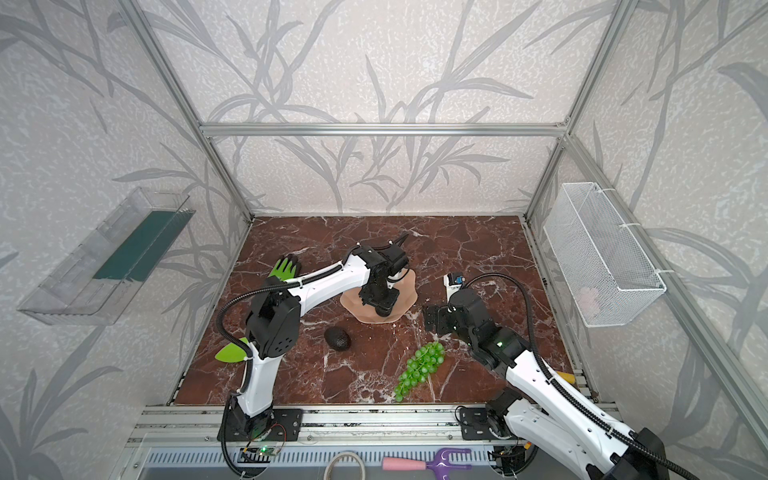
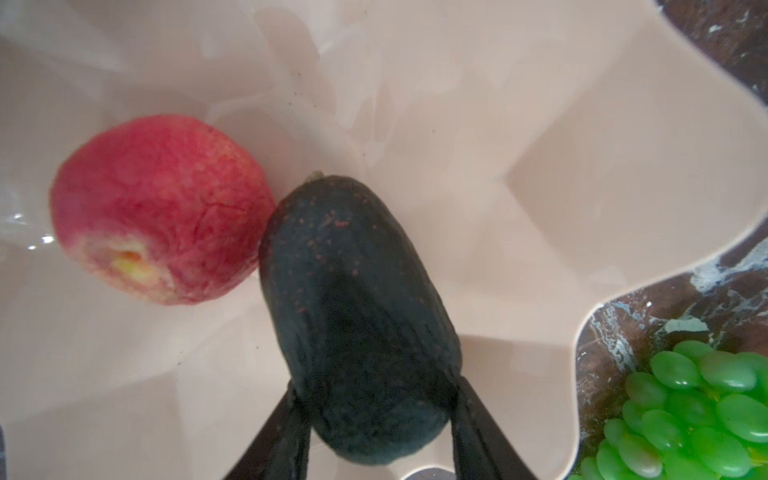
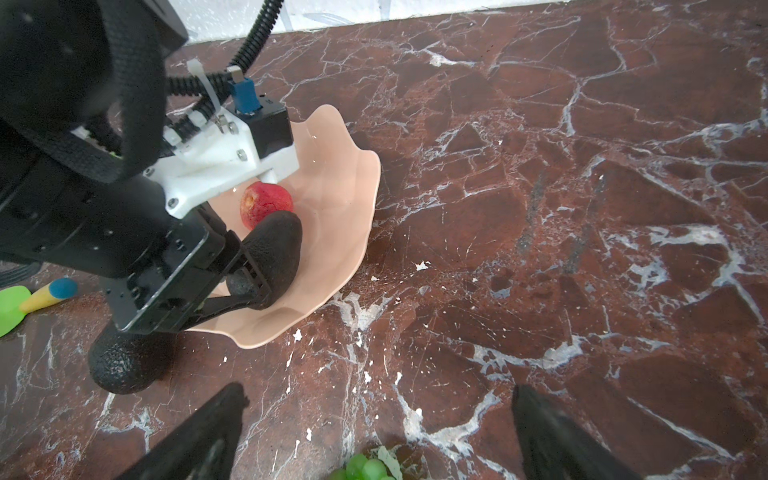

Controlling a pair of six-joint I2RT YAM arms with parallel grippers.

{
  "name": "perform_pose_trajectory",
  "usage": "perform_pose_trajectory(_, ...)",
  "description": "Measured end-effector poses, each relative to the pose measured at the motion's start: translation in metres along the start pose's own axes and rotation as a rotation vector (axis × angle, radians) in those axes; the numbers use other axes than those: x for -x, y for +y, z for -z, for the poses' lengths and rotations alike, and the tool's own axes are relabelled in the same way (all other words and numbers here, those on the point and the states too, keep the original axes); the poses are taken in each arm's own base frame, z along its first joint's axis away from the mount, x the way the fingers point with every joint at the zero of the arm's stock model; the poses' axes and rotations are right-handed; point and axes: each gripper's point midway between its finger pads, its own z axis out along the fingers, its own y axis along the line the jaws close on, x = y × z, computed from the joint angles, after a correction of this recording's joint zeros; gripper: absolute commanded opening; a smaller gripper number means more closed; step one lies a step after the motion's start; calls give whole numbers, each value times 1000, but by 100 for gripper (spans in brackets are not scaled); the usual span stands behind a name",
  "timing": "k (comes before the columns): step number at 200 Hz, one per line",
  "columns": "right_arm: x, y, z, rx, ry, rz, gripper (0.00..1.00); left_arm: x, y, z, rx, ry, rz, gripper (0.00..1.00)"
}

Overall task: Place and organize the fake fruits in the fruit bowl
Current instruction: 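Lift the avocado with the left gripper and place it beside the apple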

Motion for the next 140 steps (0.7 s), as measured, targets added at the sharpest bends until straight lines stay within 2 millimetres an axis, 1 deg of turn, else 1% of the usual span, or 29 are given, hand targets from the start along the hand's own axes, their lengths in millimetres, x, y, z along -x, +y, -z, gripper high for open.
perform_pose_trajectory(35, 0, 0, 0, 0, 0, 0, 99, 9, 1, -7, 0, -5, 9, 51)
perform_pose_trajectory(68, 0, 0, 0, 0, 0, 0, 99, 10, 3, -9, 3, 0, 13, 59)
perform_pose_trajectory(98, 0, 0, 0, -1, 0, 1, 99, 12, 4, -6, 2, -7, 22, 66)
perform_pose_trajectory(124, 0, -1, -1, -3, 2, 2, 99, 16, 4, -1, 3, -19, 23, 67)
perform_pose_trajectory(140, -1, -1, -1, -2, 5, 5, 99, 20, 4, 6, 0, -40, 24, 67)
